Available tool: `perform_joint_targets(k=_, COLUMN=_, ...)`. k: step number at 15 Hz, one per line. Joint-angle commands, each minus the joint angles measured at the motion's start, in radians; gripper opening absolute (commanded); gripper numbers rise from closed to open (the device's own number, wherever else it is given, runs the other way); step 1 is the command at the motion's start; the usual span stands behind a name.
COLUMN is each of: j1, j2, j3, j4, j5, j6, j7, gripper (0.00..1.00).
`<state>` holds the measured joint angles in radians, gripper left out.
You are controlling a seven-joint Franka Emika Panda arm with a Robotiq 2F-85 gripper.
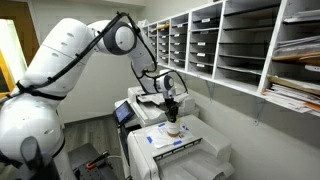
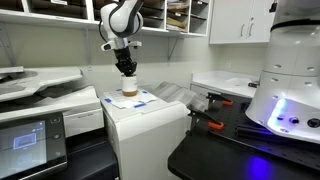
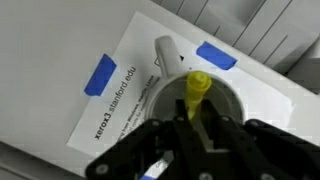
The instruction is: Take the marker out of the cup
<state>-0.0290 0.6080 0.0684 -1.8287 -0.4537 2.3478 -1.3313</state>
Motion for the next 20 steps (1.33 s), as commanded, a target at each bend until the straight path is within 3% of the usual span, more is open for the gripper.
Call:
perform_joint_targets(k=1, j1=0.01, j2=0.012, j3=-0.009, j4=0.023, j5=-0.026, j6=-0.031, j7=-0.016, gripper=0.02)
perform_joint_targets(k=7, j1=0.027, j2=-0.017, j3=-0.015, j4=-0.009, j5=-0.094, j6=-0.012, j7=-0.007, gripper=0.05)
perform_joint_targets(k=14, j1=0.039, j2=-0.15, j3=-0.035, j4=-0.116, j5=-0.158, j6=0.029, j7=0.062, gripper=0.05)
perform_joint_targets(k=20, j1=0.009, j2=-0.28, j3=-0.007, j4=-0.222, j5=-0.097, j6=0.054, j7=0.036, gripper=0.05)
